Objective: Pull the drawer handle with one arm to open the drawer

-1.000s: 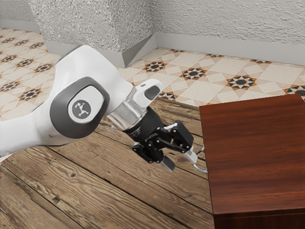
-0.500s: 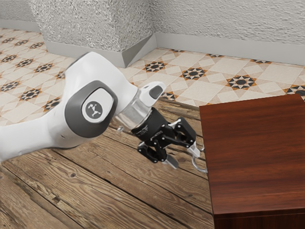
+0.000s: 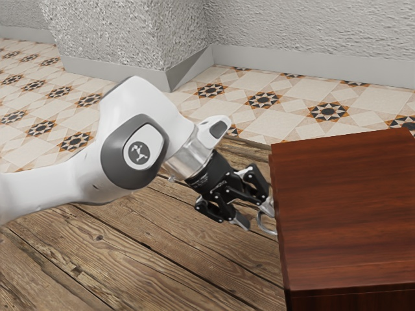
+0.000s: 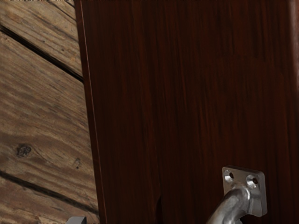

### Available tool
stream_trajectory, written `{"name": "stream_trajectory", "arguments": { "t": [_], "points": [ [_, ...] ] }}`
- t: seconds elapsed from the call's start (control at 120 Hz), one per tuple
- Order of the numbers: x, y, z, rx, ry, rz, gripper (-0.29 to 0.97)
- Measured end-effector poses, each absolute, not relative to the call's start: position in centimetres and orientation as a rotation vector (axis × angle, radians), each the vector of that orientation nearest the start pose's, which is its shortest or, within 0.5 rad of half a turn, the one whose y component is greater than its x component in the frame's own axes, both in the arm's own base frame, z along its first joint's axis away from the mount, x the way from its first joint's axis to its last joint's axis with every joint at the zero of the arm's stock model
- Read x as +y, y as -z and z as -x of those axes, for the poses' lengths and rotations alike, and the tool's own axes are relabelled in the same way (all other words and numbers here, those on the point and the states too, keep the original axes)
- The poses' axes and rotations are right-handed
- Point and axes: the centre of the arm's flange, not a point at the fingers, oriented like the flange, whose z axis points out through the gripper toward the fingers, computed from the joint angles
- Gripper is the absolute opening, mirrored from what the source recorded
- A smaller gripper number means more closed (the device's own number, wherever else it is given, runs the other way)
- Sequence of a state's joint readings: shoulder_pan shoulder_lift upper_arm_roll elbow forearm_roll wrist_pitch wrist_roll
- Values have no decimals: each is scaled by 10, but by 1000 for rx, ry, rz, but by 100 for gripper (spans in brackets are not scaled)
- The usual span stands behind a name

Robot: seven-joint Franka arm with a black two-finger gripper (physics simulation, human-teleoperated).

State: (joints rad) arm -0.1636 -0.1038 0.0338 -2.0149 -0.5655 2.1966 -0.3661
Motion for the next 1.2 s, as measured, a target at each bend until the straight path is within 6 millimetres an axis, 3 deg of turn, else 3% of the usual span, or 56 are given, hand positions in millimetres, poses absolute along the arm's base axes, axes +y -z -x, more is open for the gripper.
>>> {"name": "stream_trajectory", "arguments": {
  "t": [0.842, 1.2],
  "points": [
    [-50, -537, -527, 666, -114, -2519, 25],
    [-46, -538, -519, 665, -116, -2576, 26]
  ]
}}
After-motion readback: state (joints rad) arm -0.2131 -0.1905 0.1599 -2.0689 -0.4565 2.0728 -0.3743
